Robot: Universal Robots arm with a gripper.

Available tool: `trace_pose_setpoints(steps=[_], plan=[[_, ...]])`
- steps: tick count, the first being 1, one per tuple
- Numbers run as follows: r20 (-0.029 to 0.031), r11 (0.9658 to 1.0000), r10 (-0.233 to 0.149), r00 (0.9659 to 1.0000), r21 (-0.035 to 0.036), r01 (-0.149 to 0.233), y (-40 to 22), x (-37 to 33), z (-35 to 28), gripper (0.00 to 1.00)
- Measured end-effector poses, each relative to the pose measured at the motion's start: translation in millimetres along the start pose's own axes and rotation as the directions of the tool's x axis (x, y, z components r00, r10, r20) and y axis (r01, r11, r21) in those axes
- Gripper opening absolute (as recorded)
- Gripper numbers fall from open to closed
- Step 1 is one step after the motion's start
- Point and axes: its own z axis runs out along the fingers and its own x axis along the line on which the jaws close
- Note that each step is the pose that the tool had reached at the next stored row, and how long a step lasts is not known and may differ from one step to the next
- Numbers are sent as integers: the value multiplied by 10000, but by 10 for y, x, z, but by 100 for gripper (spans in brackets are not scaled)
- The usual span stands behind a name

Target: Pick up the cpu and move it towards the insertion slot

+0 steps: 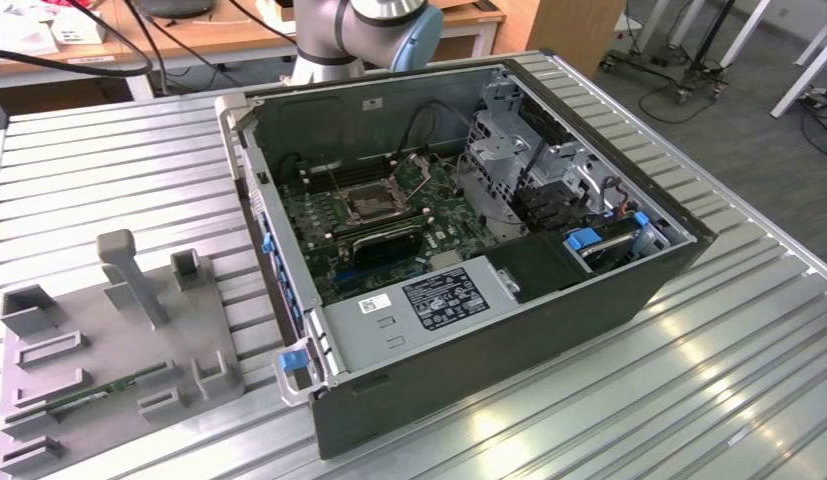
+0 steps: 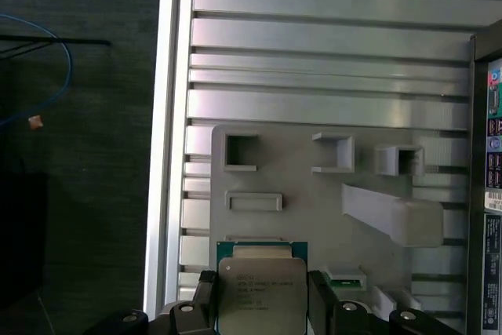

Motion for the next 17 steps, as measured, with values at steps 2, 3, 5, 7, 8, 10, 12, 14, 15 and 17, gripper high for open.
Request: trace_pose_setpoints(steps=[2, 3, 5, 7, 8, 10, 12, 14, 15, 17], plan=[[-1, 10000, 0, 10000, 1, 0, 1, 0, -39, 55], [0, 10000, 0, 10000, 0, 0, 1, 0, -54, 55], [1, 10000, 0, 10000, -1, 0, 2, 0, -78, 55], [1, 10000, -1, 10000, -1, 1, 2, 0, -85, 55], [2, 10000, 0, 10000, -1, 0, 2, 0, -86, 55], [0, 10000, 0, 10000, 0, 0, 2, 0, -89, 55], [-1, 10000, 0, 10000, 1, 0, 2, 0, -90, 55], [-1, 10000, 1, 10000, 1, -1, 3, -5, -90, 55], [-2, 10000, 0, 10000, 1, 0, 2, -9, -91, 55], [-1, 10000, 0, 10000, 0, 0, 2, -19, -90, 55]])
